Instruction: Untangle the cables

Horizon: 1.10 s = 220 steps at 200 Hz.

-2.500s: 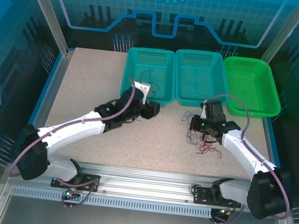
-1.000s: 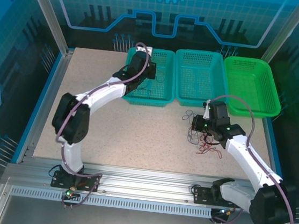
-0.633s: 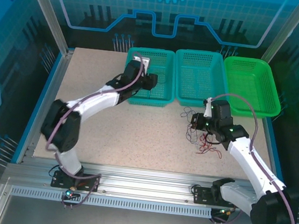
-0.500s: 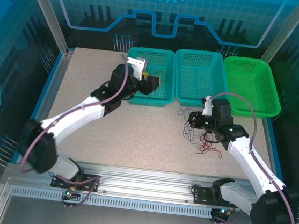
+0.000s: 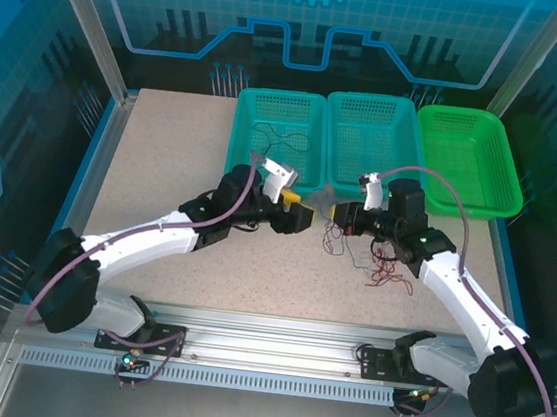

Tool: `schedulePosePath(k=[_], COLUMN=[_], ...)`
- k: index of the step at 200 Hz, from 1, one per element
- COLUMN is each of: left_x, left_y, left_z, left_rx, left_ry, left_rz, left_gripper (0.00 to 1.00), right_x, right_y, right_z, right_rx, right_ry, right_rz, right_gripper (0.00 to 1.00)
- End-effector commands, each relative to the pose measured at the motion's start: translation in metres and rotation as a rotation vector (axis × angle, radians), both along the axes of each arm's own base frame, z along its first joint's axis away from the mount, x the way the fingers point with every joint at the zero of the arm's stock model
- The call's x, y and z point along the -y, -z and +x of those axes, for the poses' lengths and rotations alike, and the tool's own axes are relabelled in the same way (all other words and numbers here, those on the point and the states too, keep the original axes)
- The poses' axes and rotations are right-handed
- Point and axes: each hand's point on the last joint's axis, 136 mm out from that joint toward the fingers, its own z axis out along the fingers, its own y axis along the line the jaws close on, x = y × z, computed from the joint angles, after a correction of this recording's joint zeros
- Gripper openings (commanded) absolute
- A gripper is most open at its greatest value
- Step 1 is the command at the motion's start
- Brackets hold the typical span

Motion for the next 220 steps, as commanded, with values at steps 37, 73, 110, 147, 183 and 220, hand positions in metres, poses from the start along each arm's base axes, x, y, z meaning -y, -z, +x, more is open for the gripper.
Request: schedulePosePath(k=[37,73,110,147,183,220], left_x=[0.012,-0.005,-0.040,-0.080,-0.046,-0.012], left_y=[-0.017,-0.022,-0.008,-0.004,-0.018,-0.013], left_z=[0.023,0.028,0.038,0.038,0.016,0.009], left_rx=[0.013,0.010,-0.002,-0.003,0.005,-0.040], left_ry=[-0.038,-0.082,-0.218,-0.323,-0.119,0.002], left_rz=[-0.144,-0.278,-0.251,-0.207,-0.276,-0.342], left_gripper=[0.54,0.04,0.00,0.00,0.02,0.59], right_x=[-0.034,-0.033,0.002,0.050,0.032,0.017], right_y=[-0.024,-0.023,-0.004,0.018,0.009,-0.007], right_z=[-0.021,-0.021,0.000,0.013,0.008,0.010], right_rx=[0.121,0.124,0.081,-0.036,-0.015,0.017], right_ry=[-0.187,-0.180,0.023,0.203,0.115,0.052], right_rz=[0.019,0.004,-0.060,0.027,0.094,0.148], right_gripper=[0.04,0.04,0.08,0.07,0.07,0.05])
